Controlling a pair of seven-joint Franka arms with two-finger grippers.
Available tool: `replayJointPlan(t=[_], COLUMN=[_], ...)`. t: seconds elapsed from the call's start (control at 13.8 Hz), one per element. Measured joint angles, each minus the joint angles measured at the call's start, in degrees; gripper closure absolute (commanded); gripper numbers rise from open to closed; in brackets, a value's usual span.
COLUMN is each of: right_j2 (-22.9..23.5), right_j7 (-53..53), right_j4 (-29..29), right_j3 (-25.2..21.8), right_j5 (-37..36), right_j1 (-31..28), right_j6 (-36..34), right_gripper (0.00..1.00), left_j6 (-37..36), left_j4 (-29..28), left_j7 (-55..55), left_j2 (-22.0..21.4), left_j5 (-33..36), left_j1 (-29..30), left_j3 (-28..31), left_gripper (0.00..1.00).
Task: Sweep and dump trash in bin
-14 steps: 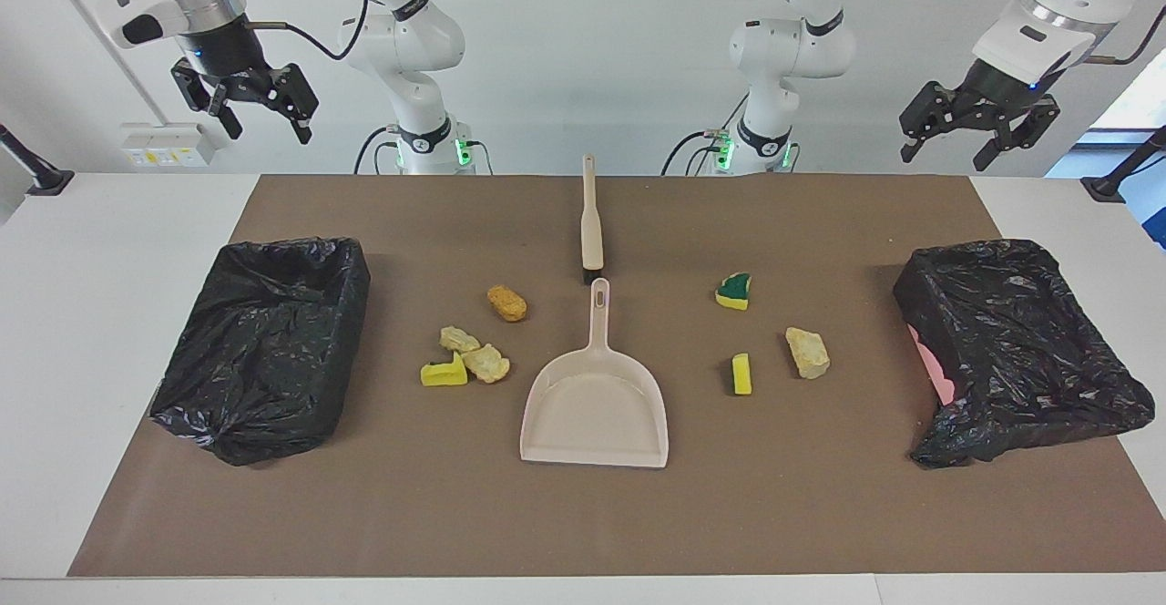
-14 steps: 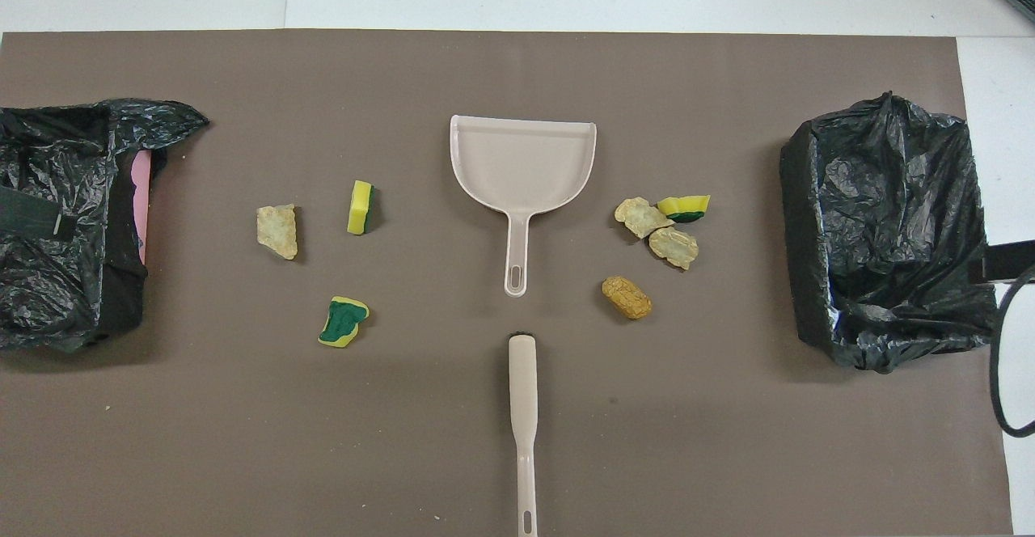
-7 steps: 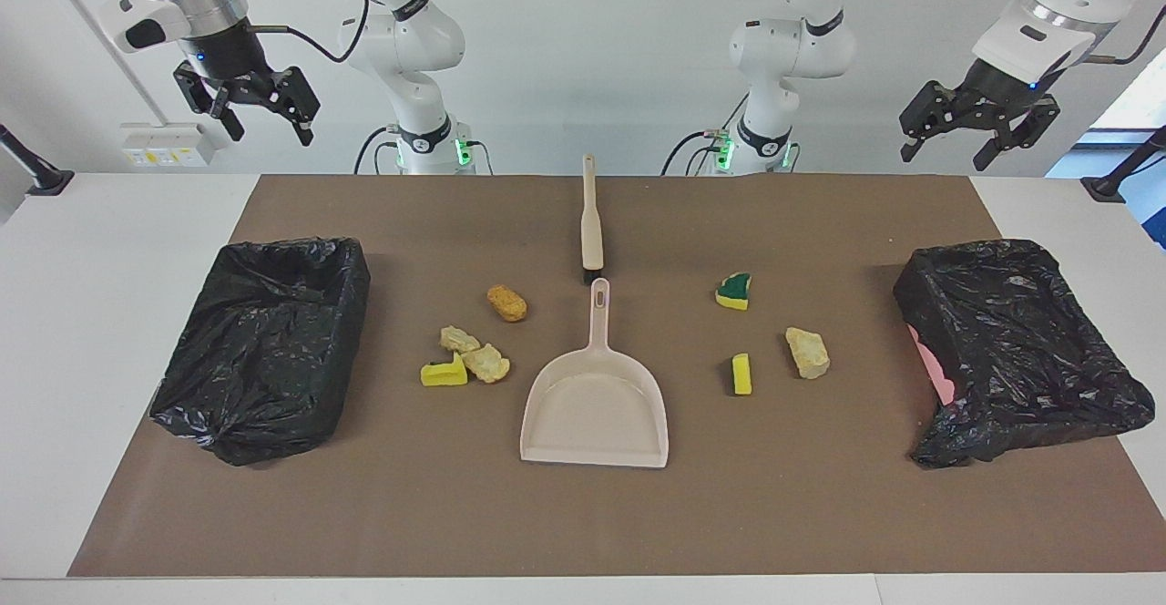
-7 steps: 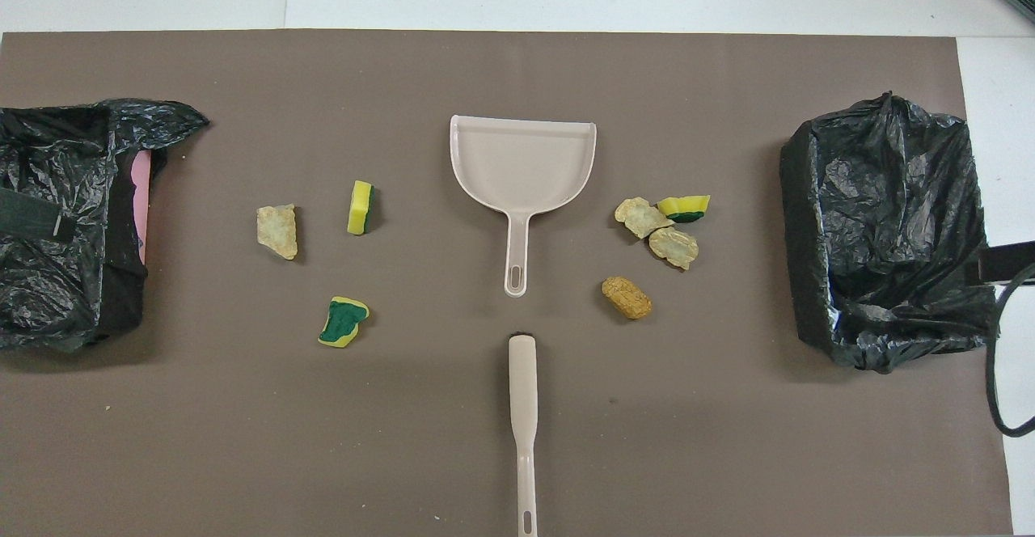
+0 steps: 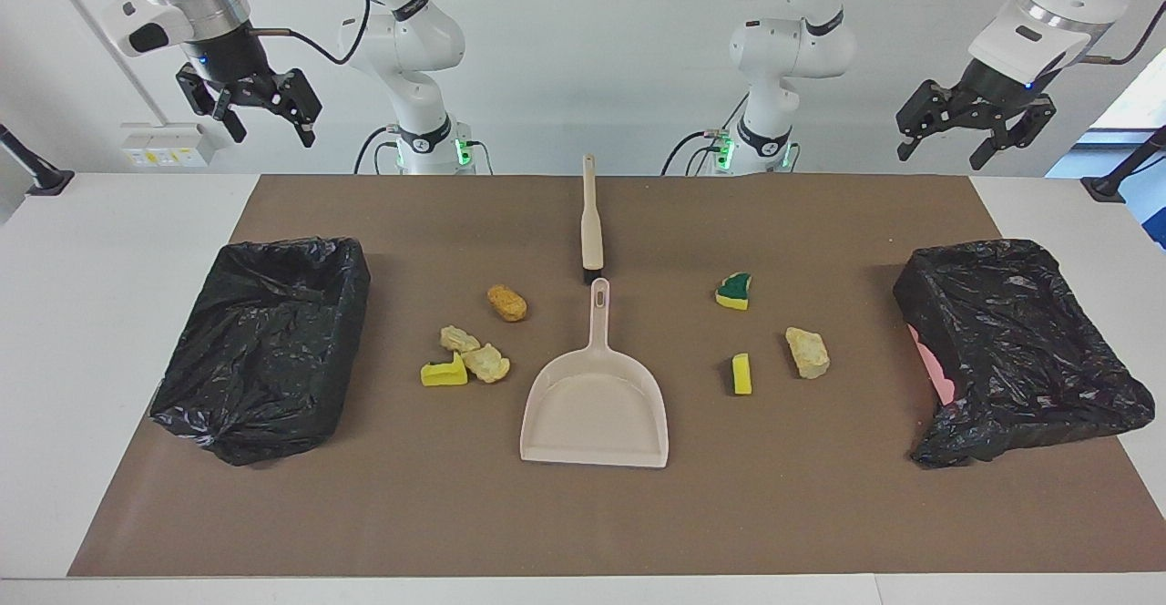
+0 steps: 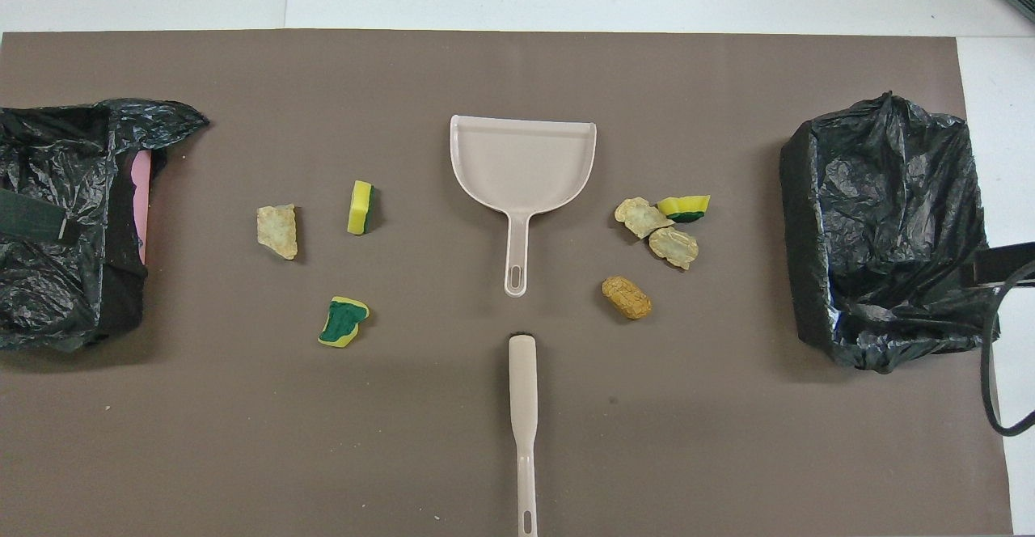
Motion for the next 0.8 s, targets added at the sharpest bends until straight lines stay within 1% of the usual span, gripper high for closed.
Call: replayJointPlan(t=[0.15,0.29,0.44,0.58,0.8], right_j2=[-0.04,-0.07,-0.11,-0.12,-0.13], right_j7=[0.00,0.00,0.00,0.00,0.00], right_j4=[-0.25,-0.47,-0.68,-0.79,-0.84], right_j3=[-0.04,-0.04,-0.04,-0.04,-0.04], right_j5=[0.00,0.00,0.00,0.00,0.00], right_j1=[-0.05,-0.09,-0.10,-0.12,-0.12], right_j6=[-0.03,-0.03,-0.03,-0.03,-0.04], right_gripper=[0.00,0.00,0.00,0.00,0.00], left_j6=[0.00,0.13,2.69,5.50,8.18], left_j4=[-1.59,-5.42,-11.42,-16.88,-23.15], left_j7=[0.00,-0.01,-1.93,-6.77,-15.01], left_j2=[-0.85,-3.07,-5.98,-8.19,-9.49], left_j5=[-0.16,-0.56,-0.66,-0.71,-0.75], left_j1=[-0.14,-2.04,-6.60,-11.99,-20.52], left_j3=[-0.51,-1.28,-1.82,-2.26,-2.70], left_gripper=[0.00,0.00,0.00,0.00,0.00])
